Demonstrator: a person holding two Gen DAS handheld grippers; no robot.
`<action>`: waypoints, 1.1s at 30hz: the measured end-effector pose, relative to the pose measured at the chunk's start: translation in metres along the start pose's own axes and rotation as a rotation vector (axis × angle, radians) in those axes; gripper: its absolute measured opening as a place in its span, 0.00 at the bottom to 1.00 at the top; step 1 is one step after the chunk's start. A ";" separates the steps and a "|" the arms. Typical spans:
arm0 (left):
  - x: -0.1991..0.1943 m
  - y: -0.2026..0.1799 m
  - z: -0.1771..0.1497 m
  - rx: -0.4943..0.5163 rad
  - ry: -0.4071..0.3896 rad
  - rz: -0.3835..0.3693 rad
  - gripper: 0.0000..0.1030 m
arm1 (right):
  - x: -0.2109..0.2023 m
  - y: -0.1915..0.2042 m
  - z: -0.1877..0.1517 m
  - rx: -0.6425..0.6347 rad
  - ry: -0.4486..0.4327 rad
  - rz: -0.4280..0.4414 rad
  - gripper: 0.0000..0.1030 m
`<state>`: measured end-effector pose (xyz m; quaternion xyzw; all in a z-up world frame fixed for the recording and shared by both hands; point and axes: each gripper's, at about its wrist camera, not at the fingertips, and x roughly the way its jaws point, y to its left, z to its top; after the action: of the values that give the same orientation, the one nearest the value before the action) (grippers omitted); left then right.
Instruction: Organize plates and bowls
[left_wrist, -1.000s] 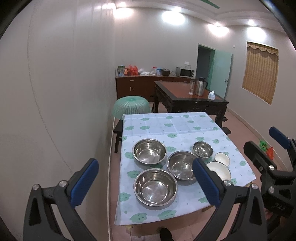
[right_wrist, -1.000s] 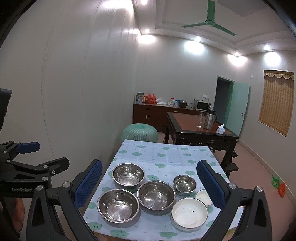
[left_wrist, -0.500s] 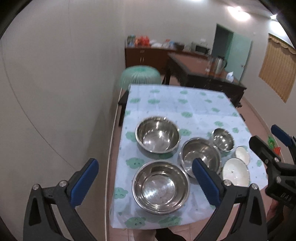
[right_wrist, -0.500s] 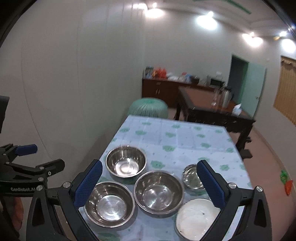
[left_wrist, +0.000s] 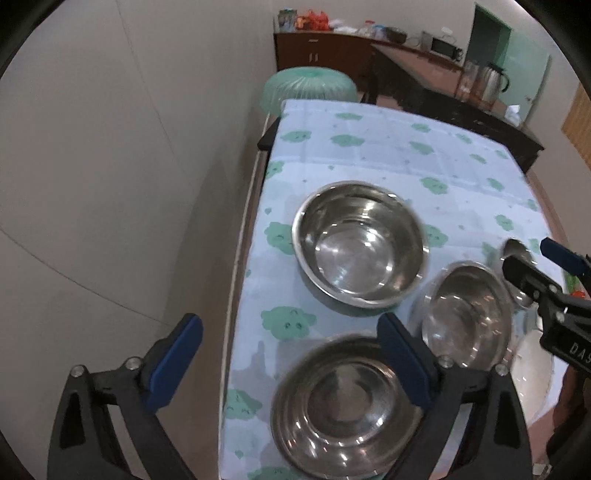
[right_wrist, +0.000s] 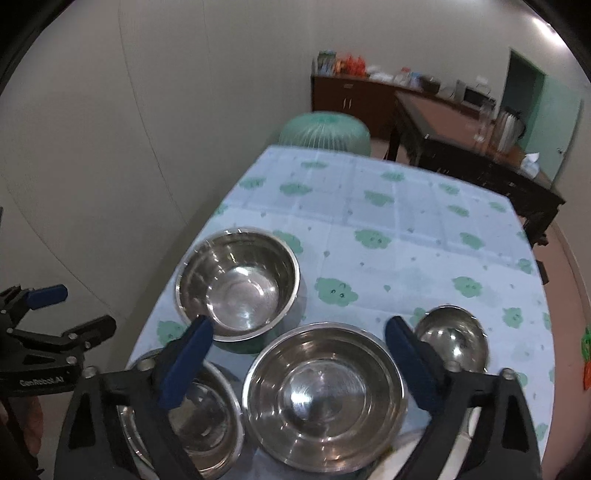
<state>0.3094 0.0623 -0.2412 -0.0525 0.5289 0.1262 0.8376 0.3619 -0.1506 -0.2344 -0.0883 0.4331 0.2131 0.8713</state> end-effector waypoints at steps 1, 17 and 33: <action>0.008 -0.001 0.005 -0.003 0.012 0.002 0.91 | 0.012 -0.003 0.005 -0.002 0.022 0.010 0.83; 0.106 -0.002 0.036 -0.054 0.197 0.010 0.58 | 0.127 -0.008 0.044 -0.005 0.195 0.112 0.63; 0.140 -0.009 0.046 -0.073 0.260 -0.016 0.34 | 0.184 -0.011 0.050 0.024 0.329 0.134 0.38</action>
<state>0.4091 0.0857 -0.3472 -0.1029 0.6277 0.1310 0.7604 0.5012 -0.0895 -0.3504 -0.0827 0.5770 0.2482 0.7737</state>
